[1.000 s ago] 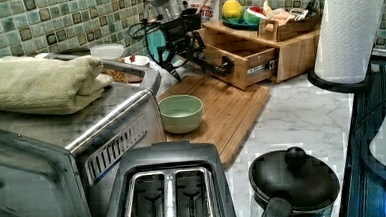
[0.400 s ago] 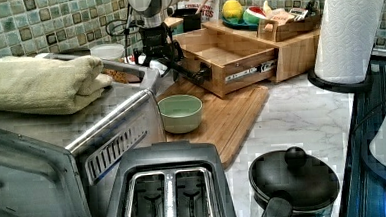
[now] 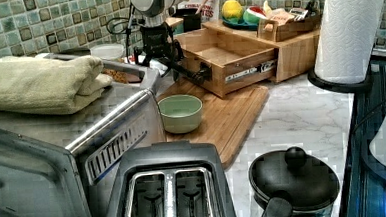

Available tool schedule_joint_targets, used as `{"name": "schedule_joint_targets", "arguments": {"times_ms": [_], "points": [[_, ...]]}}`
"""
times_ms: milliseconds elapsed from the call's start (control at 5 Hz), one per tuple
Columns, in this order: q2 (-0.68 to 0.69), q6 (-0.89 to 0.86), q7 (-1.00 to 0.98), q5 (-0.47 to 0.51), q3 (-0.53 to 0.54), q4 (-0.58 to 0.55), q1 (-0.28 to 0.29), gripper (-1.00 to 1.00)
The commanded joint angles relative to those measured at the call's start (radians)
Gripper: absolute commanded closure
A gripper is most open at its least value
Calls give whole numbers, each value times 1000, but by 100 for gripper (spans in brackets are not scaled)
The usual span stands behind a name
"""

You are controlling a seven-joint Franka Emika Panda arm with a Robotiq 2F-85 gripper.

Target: Open the drawer.

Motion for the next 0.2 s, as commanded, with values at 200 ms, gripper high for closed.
{"name": "schedule_joint_targets", "arguments": {"times_ms": [200], "points": [[-23, 87, 37, 60, 132, 126, 126, -100]]}}
